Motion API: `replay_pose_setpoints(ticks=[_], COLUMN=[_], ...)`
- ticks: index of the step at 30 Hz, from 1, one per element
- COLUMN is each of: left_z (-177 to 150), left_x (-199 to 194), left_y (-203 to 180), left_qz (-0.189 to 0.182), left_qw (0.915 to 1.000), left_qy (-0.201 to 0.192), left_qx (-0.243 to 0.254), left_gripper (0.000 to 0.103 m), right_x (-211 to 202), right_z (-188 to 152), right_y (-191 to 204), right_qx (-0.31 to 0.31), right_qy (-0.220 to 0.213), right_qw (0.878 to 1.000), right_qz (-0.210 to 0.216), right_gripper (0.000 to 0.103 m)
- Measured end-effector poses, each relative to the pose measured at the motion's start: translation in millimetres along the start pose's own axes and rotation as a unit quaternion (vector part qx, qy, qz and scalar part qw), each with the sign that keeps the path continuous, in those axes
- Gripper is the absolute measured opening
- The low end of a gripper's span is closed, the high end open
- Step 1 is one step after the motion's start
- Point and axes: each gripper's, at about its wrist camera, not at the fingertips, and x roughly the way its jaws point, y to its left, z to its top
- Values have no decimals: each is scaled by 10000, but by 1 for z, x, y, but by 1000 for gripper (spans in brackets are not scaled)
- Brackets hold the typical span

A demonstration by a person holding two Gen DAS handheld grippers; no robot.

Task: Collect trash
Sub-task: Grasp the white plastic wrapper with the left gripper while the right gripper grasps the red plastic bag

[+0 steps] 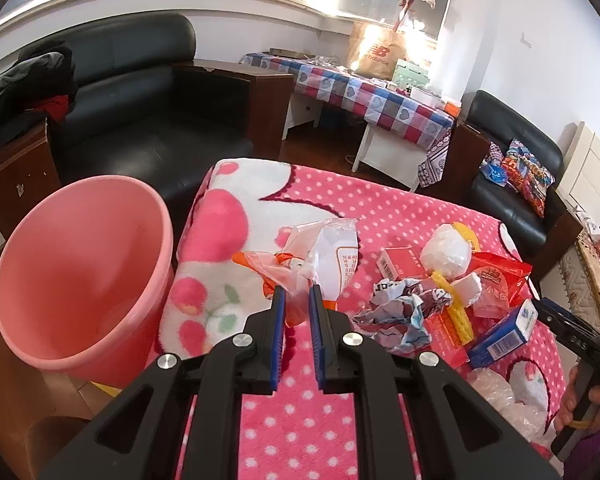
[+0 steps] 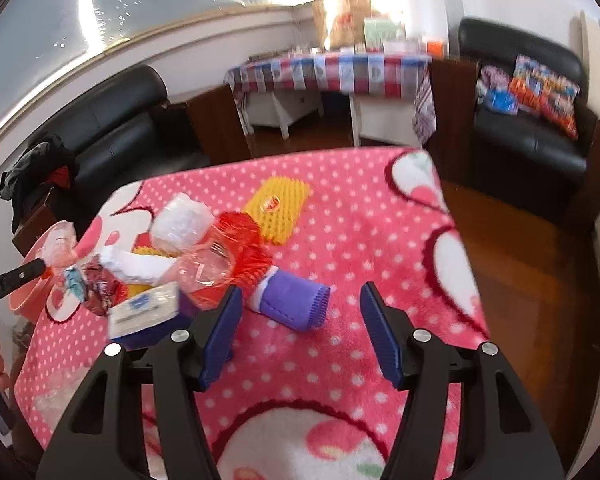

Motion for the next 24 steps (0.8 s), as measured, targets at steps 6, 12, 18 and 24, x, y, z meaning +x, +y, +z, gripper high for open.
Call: replay_pose_setpoints(ticks=[6,12,18,24], left_z=[1,2,2,2], left_x=[2,1,-10,-24], left_y=[2,-1,-7,-8], left_qz=[38,-21,-109,-202], left_qw=[10000,10000,9998,9994], left_qy=[18,-6,-123,-259], left_qx=[-27,22,57,58], left_gripper=[11,11,11,11], right_x=[23,8,-27,-63], right_z=[0,-5,-8,-7], right_y=[-10,-13,-18,-16], right_qx=[269,327,335,206], right_qy=[403,260,-99,-472], right_qw=[9987,9990,9993,9981], right_qz=[159,161,-109,-337], right_gripper=[30,14,6,1])
